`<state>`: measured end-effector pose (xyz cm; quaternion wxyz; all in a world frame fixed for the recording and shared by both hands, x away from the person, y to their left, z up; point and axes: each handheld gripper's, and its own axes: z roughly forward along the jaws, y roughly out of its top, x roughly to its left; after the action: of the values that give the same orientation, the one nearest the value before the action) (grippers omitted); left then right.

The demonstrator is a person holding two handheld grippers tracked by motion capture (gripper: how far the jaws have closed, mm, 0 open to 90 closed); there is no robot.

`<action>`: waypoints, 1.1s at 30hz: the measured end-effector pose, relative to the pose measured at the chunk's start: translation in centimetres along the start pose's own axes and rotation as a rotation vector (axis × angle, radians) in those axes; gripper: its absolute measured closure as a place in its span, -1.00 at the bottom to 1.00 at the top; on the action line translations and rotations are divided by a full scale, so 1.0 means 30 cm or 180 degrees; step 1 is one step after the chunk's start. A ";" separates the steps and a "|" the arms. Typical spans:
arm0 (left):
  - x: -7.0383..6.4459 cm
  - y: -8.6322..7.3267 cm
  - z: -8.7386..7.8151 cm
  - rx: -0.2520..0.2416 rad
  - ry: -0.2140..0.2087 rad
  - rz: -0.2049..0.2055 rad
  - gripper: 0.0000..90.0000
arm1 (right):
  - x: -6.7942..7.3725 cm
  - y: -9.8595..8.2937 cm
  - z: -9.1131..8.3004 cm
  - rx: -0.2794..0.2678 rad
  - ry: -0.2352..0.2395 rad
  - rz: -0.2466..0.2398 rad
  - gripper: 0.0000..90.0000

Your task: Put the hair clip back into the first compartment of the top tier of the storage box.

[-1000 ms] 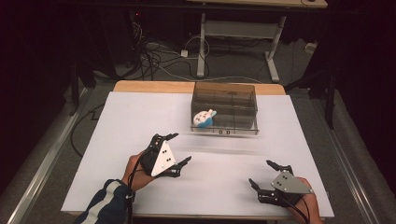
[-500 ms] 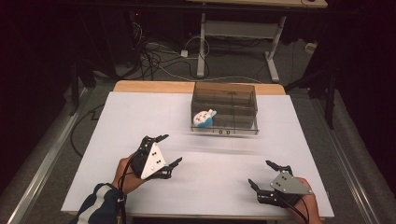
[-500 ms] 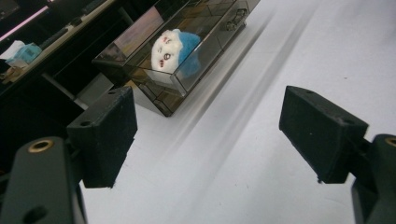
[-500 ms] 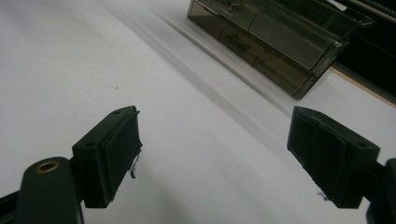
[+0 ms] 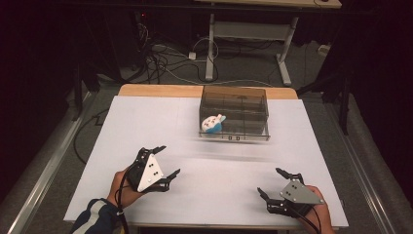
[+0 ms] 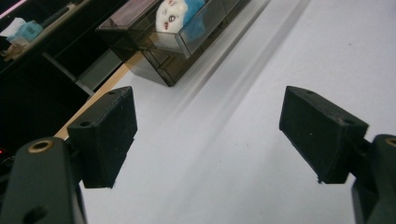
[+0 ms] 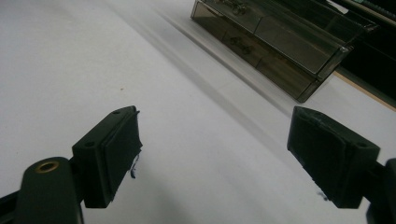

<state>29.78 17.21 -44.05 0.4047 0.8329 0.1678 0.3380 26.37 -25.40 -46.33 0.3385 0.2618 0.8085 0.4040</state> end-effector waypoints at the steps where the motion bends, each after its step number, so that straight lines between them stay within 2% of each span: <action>1: 0.001 -0.007 -0.001 0.0015 0.0002 0.0007 -0.58 | 0.001 0.000 0.000 0.0000 0.0002 0.0000 -0.61; 5: 0.012 -0.049 0.002 0.0065 -0.0020 -0.0043 -0.58 | 0.005 0.002 0.002 0.0013 0.0006 -0.0016 -0.61; 10: 0.020 -0.101 0.000 0.0178 -0.0009 -0.0184 -0.58 | 0.009 0.000 0.009 0.0037 0.0009 -0.0016 -0.61; 12: 0.022 -0.121 -0.004 0.0215 -0.0011 -0.0337 -0.58 | 0.008 0.000 0.012 0.0046 0.0009 -0.0022 -0.61; 17: 0.022 -0.167 -0.014 0.0277 -0.0028 -0.0484 -0.58 | 0.005 -0.001 0.018 0.0062 0.0004 0.0010 -0.61; 23: 0.022 -0.202 -0.034 0.0327 -0.0013 -0.0560 -0.58 | -0.005 -0.006 0.016 0.0053 -0.0024 0.0032 -0.62; 33: -0.012 -0.236 -0.071 0.0429 0.0003 -0.0621 -0.58 | -0.014 -0.014 0.017 0.0041 0.0002 0.0077 -0.63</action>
<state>27.99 22.57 -48.84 0.3786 0.8378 0.2706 0.2854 26.97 -25.68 -46.75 0.3316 0.2737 0.8080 0.4029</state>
